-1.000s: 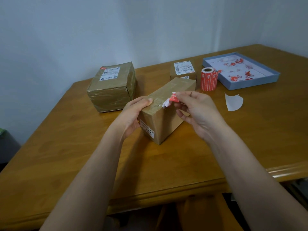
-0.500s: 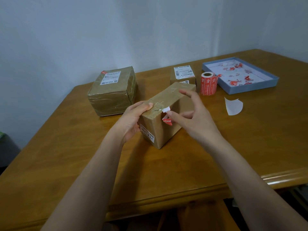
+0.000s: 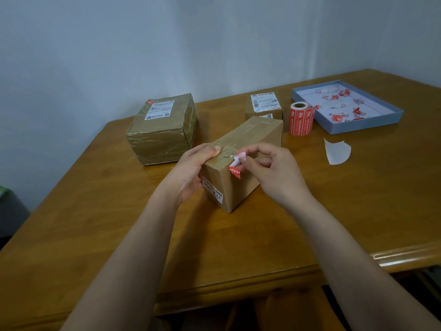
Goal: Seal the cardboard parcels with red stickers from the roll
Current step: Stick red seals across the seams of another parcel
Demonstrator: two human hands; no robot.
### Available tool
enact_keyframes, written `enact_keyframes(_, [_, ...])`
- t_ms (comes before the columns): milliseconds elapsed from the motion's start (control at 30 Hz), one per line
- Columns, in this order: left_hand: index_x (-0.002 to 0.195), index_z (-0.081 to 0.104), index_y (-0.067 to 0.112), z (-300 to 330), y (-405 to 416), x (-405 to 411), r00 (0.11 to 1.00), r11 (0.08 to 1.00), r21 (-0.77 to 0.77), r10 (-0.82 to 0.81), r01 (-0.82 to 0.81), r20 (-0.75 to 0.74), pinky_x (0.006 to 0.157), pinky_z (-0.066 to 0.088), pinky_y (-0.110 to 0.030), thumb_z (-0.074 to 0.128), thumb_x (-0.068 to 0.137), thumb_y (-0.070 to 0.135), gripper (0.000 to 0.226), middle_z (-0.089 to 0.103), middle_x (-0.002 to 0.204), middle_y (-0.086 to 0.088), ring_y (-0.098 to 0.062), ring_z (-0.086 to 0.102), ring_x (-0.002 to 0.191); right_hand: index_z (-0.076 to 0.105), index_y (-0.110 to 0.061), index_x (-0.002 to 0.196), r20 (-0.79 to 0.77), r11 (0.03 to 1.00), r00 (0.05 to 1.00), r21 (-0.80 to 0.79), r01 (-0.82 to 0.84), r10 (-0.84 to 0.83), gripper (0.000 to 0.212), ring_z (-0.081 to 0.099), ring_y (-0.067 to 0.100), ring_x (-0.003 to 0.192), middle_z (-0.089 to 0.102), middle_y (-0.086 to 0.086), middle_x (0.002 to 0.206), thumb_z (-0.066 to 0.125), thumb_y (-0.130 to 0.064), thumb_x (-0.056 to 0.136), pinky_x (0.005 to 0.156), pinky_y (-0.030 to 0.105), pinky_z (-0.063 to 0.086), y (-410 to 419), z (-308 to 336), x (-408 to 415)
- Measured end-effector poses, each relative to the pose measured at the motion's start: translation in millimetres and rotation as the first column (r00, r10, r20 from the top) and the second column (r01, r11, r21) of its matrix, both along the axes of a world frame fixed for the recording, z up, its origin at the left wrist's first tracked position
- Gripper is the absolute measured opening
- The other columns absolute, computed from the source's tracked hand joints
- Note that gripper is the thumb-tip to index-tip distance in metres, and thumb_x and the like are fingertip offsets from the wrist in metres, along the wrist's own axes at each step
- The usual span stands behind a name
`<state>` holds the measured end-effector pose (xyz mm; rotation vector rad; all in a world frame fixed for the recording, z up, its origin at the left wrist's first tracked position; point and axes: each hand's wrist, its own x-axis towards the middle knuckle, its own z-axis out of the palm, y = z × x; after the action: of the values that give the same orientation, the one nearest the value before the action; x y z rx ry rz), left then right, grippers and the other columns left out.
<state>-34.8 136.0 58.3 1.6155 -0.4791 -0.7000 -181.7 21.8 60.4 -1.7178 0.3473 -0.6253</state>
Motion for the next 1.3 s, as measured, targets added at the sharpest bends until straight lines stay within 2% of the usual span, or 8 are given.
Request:
enact_keyframes(200, [0.099,0.071,0.021,2,-1,-2,1.000,0.999,-0.031,-0.007,0.006,-0.007,0.080,0.048,-0.038,0.063,0.090,0.030,0.015,0.072,0.088,-0.003,-0.017,0.064,0.080,0.072,-0.022,0.093,0.002,0.970,0.993,0.214,-0.117,0.120,0.007,0.070,0.008,0.086,0.075,-0.004,0.085,0.066,-0.020,0.090,0.078,0.023,0.053,18,-4,2])
enact_keyframes(400, [0.110,0.071,0.031,9,3,-6,0.994,0.997,0.065,0.042,-0.049,0.098,0.100,0.047,-0.049,0.070,0.083,0.042,0.030,0.071,0.111,0.000,-0.024,0.061,0.111,0.073,-0.019,0.102,-0.022,0.915,0.983,0.369,-0.162,0.183,0.016,0.067,0.012,0.099,0.073,-0.001,0.100,0.064,-0.017,0.089,0.085,0.025,0.053,4,-10,-13])
enact_keyframes(467, [0.112,0.071,0.033,16,4,-8,0.976,0.989,0.088,0.100,-0.119,0.191,0.095,0.050,-0.041,0.072,0.084,0.038,0.029,0.069,0.113,0.004,-0.018,0.060,0.109,0.074,-0.021,0.101,-0.007,0.873,0.988,0.469,-0.134,0.156,0.016,0.065,0.016,0.101,0.072,0.001,0.103,0.062,-0.026,0.090,0.089,0.032,0.054,-7,-10,-19])
enact_keyframes(567, [0.119,0.067,0.028,29,3,-11,0.910,0.979,0.097,0.126,-0.178,0.395,0.083,0.049,-0.024,0.074,0.084,0.029,0.036,0.066,0.117,0.006,-0.009,0.060,0.106,0.073,-0.018,0.102,0.000,0.804,0.998,0.592,-0.048,0.060,0.017,0.064,0.022,0.098,0.069,0.007,0.102,0.063,-0.026,0.090,0.084,0.034,0.056,-19,-7,-26])
enact_keyframes(700, [0.120,0.066,0.028,45,-1,-21,0.785,0.970,0.113,0.104,-0.216,0.610,0.085,0.049,-0.023,0.076,0.082,0.024,0.040,0.063,0.120,0.008,-0.008,0.058,0.110,0.071,-0.012,0.105,-0.001,0.807,1.000,0.590,0.021,-0.025,0.018,0.063,0.021,0.095,0.066,0.011,0.108,0.063,-0.015,0.089,0.074,0.025,0.055,-25,-5,-28])
enact_keyframes(1000, [0.100,0.074,0.021,53,-38,-71,0.551,0.989,-0.100,0.143,-0.107,0.822,0.080,0.053,-0.017,0.069,0.085,0.007,0.021,0.068,0.098,0.009,-0.003,0.064,0.088,0.066,-0.015,0.107,0.060,0.813,0.994,0.582,0.037,-0.088,0.028,0.070,0.023,0.094,0.072,0.011,0.102,0.067,0.001,0.084,0.076,0.030,0.057,-35,2,-35])
enact_keyframes(1133, [0.102,0.074,0.021,42,-57,-95,0.575,0.999,0.002,-0.022,0.035,0.818,0.074,0.049,-0.008,0.069,0.087,0.010,0.019,0.065,0.091,0.017,0.003,0.062,0.086,0.061,-0.009,0.111,0.133,0.806,0.986,0.591,0.005,-0.103,0.031,0.071,0.022,0.090,0.072,0.014,0.099,0.067,0.003,0.083,0.074,0.029,0.057,-43,5,-43])
enact_keyframes(1300, [0.108,0.073,0.020,29,-71,-105,0.710,0.998,0.021,-0.060,0.063,0.701,0.085,0.054,-0.021,0.070,0.087,0.018,0.020,0.072,0.097,0.011,0.000,0.065,0.091,0.062,-0.011,0.107,0.151,0.836,0.981,0.548,0.016,-0.117,0.027,0.071,0.020,0.093,0.074,0.009,0.097,0.070,-0.004,0.082,0.080,0.031,0.057,-53,4,-53])
